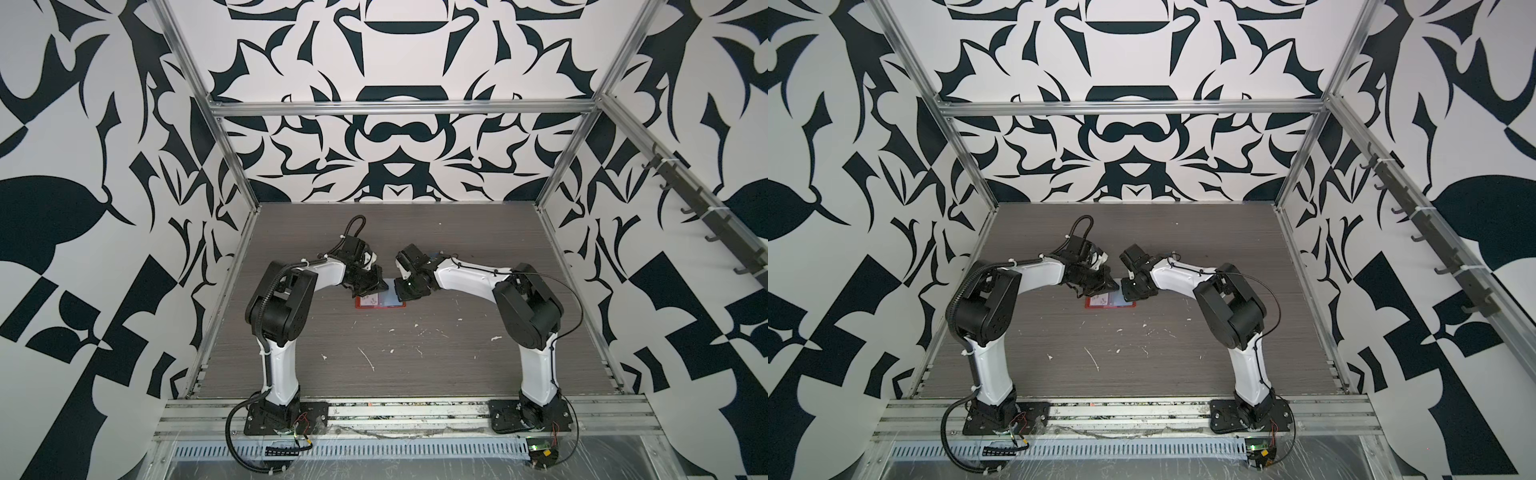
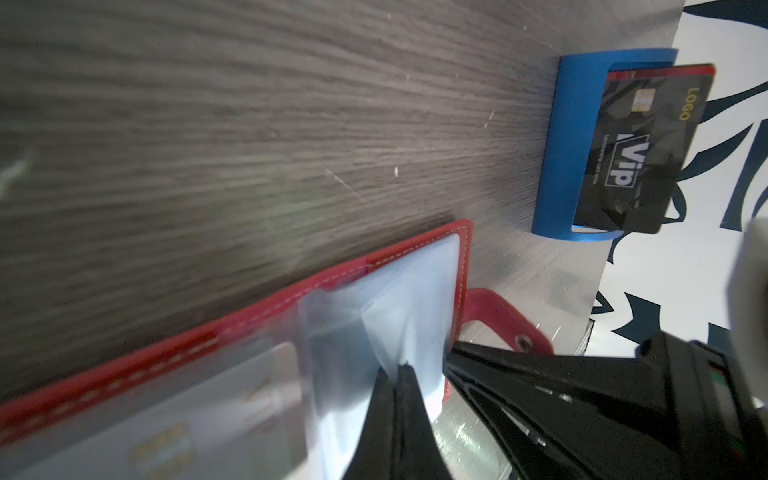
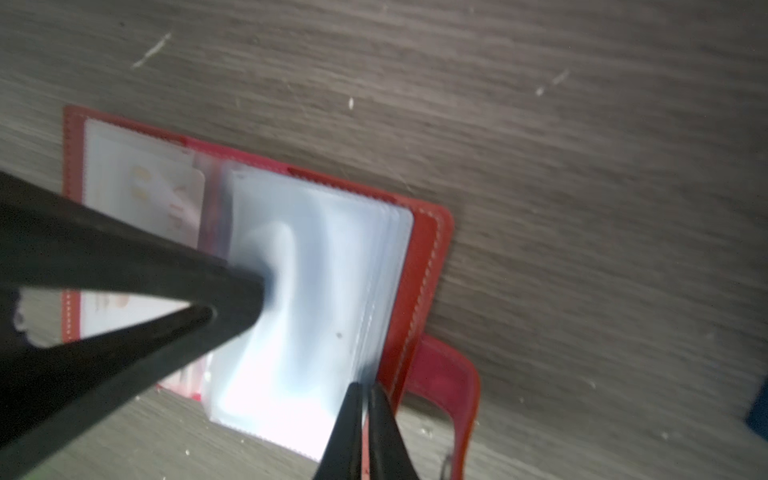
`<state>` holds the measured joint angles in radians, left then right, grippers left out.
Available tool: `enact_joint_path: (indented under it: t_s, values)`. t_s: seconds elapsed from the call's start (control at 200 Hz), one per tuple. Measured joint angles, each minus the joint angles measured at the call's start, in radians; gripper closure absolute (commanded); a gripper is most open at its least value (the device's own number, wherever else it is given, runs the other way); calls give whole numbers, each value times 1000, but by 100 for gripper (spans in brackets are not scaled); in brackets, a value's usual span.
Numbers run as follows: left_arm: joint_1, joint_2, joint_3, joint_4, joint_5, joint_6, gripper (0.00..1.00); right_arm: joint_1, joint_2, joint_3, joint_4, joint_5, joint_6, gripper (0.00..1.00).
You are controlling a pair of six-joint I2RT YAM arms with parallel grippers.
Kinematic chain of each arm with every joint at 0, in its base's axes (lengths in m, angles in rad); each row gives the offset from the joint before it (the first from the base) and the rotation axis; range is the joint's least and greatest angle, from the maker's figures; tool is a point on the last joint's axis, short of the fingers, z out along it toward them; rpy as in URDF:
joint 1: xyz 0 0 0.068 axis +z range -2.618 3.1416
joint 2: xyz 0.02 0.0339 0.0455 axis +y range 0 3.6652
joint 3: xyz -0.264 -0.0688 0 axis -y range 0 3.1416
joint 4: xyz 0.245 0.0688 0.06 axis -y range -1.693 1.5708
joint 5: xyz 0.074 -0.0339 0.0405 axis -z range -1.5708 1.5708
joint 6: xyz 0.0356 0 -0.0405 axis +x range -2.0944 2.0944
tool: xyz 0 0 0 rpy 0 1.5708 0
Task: Insert credit cards into a card holder
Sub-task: Turn over the card slot at the card holder.
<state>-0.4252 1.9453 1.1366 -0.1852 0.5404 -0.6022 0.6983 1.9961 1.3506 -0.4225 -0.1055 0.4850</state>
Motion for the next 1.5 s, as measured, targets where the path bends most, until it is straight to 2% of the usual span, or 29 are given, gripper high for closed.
enact_joint_path:
  t_s: [0.91,1.04,1.13,1.205,1.5]
  values:
    - [-1,-32,-18,3,-20,0,100,-18,2,-1,37,-93,34,86]
    - [-1,-34,-25,9,-22,-2,79,-18,2,-1,61,-116,38,82]
    - [-1,-45,-35,10,-29,1,73,-18,2,-2,88,-141,45,79]
    - [-1,-65,-46,12,-43,-1,64,-18,2,-2,115,-166,50,78]
    - [-1,-239,-123,11,-201,4,60,-15,11,-3,203,-274,66,73]
